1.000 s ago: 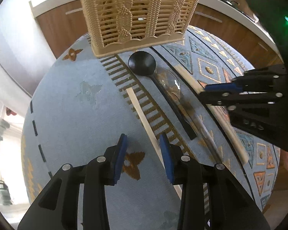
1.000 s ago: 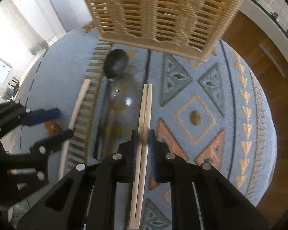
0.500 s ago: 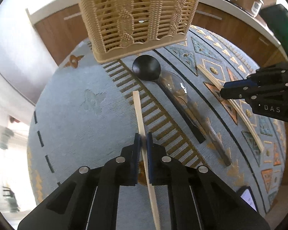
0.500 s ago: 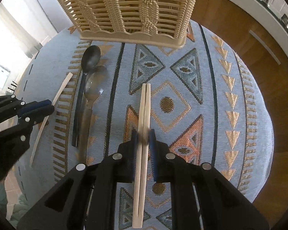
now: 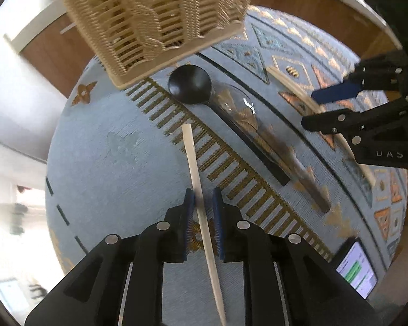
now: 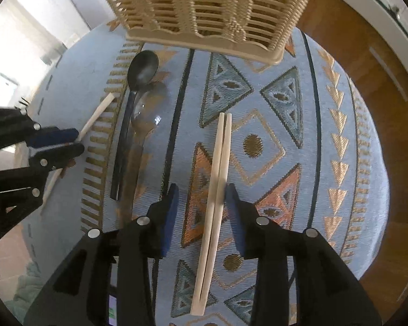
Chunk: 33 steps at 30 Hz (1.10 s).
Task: Organize utensils
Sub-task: 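Grasp a wooden chopstick with the left tool while the right tool grasps a chopstick pair, then lift the chopsticks over the woven caddy and drop them in with both tools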
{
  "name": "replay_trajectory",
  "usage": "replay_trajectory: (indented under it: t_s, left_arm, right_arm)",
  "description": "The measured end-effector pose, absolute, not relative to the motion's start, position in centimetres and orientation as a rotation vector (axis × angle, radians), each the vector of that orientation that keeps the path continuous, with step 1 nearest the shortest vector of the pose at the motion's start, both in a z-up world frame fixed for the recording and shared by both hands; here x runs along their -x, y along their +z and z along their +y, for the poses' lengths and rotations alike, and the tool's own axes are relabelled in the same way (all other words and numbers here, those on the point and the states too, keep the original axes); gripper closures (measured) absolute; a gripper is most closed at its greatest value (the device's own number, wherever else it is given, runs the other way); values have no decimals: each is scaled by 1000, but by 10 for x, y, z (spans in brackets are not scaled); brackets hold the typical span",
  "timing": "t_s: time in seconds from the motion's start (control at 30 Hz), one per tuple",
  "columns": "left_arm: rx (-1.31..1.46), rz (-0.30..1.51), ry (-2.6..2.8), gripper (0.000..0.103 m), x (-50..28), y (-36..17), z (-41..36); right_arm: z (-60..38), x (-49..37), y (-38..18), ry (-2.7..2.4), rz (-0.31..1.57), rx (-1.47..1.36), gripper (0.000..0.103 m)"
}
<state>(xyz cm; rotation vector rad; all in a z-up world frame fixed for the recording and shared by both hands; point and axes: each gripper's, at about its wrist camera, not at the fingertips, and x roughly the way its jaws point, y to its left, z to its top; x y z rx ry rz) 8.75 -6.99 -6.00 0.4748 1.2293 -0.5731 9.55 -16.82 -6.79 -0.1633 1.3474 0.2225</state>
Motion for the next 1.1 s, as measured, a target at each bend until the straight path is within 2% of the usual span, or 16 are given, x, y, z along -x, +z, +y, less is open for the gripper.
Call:
replay_trajectory:
  t_s: [0.1, 0.17, 0.23, 0.57, 0.73, 1.1]
  left_arm:
    - [-533, 1241, -556, 92, -87, -60, -78]
    - [-563, 1221, -540, 98, -82, -60, -85]
    - [-584, 1188, -518, 99, -75, -60, -90]
    - [-384, 980, -495, 100, -47, -34, -74]
    - [-243, 812, -556, 100, -28, 4, -58]
    - [21, 496, -640, 100, -2, 77, -34]
  right_arm:
    - [-167, -93, -67, 208, 1333, 175, 73]
    - [-167, -91, -68, 209, 1328, 165, 86]
    - [-168, -87, -67, 198, 1317, 177, 93]
    - [-186, -47, -61, 254, 1218, 81, 93]
    - [-224, -10, -28, 328, 1031, -102, 93]
    - [-263, 54, 48, 437, 588, -257, 93]
